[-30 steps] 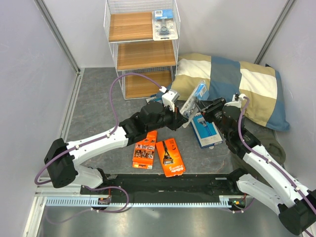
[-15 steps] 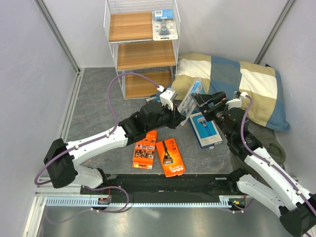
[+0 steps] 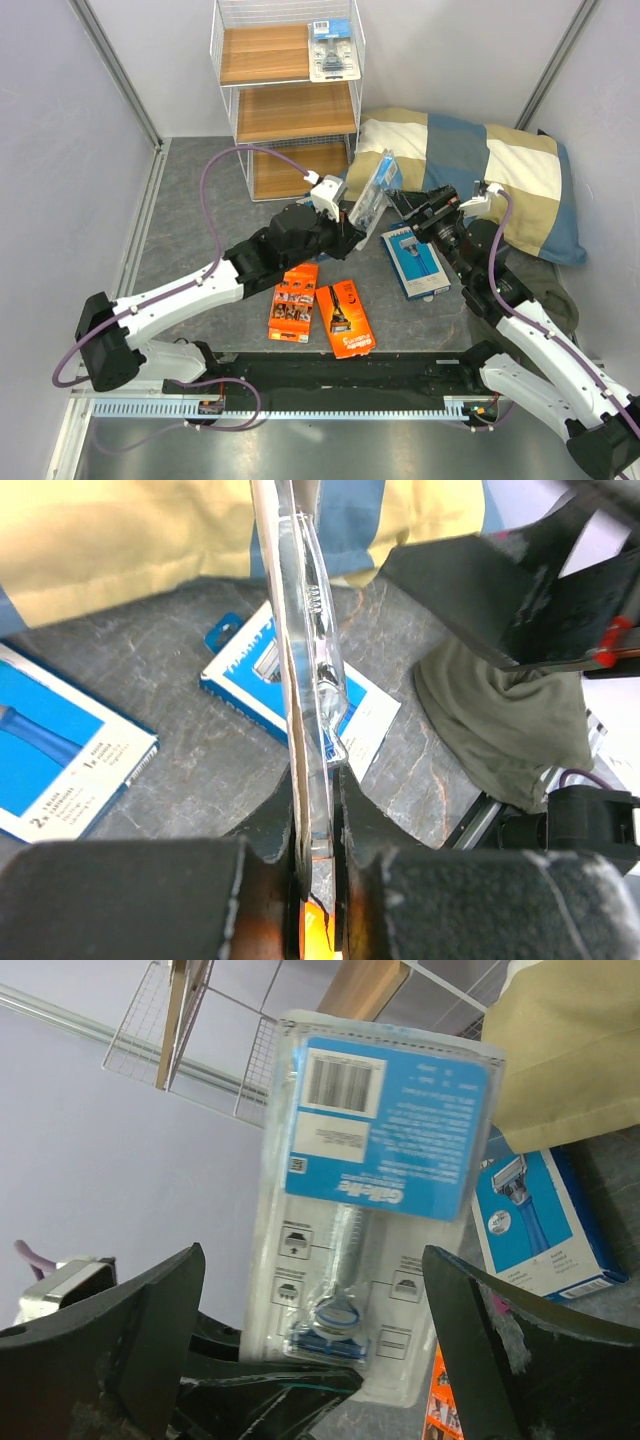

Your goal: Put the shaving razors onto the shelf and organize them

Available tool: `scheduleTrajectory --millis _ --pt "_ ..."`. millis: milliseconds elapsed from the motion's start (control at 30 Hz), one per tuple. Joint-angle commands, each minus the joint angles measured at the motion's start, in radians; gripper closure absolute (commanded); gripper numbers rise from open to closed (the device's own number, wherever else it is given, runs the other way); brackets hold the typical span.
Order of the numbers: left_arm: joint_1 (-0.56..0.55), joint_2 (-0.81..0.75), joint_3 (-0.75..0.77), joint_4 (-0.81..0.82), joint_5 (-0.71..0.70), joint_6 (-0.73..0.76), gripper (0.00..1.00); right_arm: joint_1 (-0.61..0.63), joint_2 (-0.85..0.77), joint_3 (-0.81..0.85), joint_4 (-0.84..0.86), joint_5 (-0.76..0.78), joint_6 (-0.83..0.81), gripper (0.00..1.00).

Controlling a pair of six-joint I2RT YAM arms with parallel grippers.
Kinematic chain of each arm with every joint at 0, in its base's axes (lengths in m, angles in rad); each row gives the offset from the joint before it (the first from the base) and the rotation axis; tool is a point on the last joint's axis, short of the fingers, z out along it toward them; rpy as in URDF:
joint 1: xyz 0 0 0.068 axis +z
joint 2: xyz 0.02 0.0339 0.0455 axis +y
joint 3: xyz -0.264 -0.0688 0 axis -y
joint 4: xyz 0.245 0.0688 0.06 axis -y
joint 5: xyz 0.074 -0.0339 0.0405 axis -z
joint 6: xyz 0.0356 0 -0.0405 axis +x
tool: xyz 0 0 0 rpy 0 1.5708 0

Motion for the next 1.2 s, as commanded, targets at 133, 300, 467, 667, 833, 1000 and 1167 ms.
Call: scheduleTrajectory --millis 133,300,467,667,833,1000,1167 --pt "0.000 -0.095 0.133 -0.064 -0.008 0.103 0.98 0.001 -0.017 0.011 0.074 -0.075 -0.101 0.02" --pt "0.000 -0.155 0.190 -0.092 0.035 0.123 0.98 0.002 0.006 0.010 0.087 -0.100 -0.107 0.02" --pt "0.000 -0.235 0.227 -0.089 -0.021 0.149 0.98 0.001 0.023 0.008 0.091 -0.133 -0.110 0.02" --pt "0.003 -0.267 0.316 -0.129 -0.129 0.208 0.98 -0.001 0.034 -0.006 0.092 -0.150 -0.109 0.02" --pt "0.011 -0.240 0.442 -0.234 -0.233 0.251 0.98 0.001 0.043 -0.012 0.094 -0.170 -0.106 0.02" --pt "0.028 -0.174 0.627 -0.319 -0.276 0.290 0.98 0.001 0.074 -0.012 0.110 -0.201 -0.100 0.02" --pt "0.098 -0.059 0.828 -0.415 -0.151 0.265 0.98 -0.001 0.088 -0.015 0.120 -0.222 -0.097 0.02"
